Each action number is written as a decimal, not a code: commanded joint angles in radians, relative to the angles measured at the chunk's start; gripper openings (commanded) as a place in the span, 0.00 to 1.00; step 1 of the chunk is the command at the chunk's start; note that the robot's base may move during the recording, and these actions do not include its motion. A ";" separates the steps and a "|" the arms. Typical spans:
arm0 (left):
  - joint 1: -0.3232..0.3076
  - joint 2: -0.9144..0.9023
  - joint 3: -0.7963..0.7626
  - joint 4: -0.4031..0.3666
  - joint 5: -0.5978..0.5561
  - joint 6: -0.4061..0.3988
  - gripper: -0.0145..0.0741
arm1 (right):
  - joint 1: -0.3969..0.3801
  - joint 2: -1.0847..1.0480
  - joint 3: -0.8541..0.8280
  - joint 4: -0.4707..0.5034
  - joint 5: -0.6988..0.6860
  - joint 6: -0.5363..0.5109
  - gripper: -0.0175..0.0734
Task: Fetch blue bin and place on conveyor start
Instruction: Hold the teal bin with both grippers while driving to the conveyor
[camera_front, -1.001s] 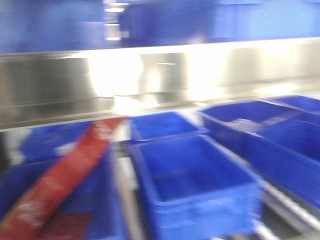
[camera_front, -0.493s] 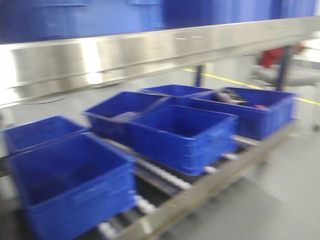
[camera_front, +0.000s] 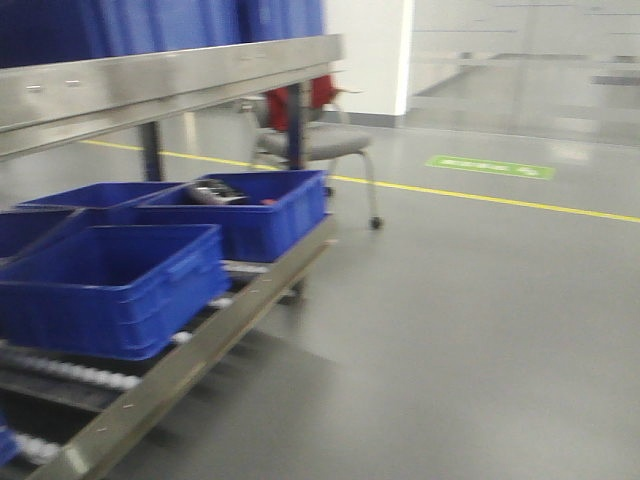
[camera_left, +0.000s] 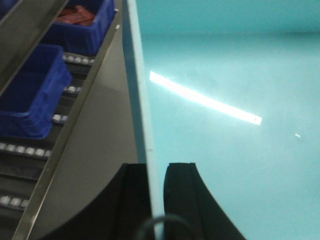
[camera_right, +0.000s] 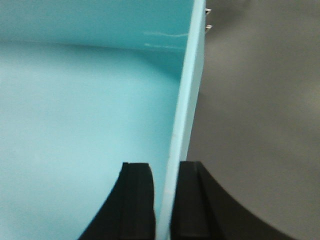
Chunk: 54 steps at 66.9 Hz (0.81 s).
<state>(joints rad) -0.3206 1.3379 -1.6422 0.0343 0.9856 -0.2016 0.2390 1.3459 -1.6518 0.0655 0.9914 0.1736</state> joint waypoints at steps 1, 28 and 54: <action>0.006 -0.012 -0.007 0.064 -0.016 0.012 0.04 | -0.010 -0.018 -0.010 -0.053 -0.035 -0.024 0.02; 0.006 -0.012 -0.007 0.066 -0.016 0.012 0.04 | -0.010 -0.018 -0.010 -0.053 -0.035 -0.024 0.02; 0.006 -0.012 -0.007 0.066 -0.016 0.012 0.04 | -0.010 -0.018 -0.010 -0.053 -0.035 -0.024 0.02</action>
<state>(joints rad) -0.3206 1.3379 -1.6422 0.0386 0.9840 -0.2016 0.2390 1.3459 -1.6518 0.0655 0.9914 0.1736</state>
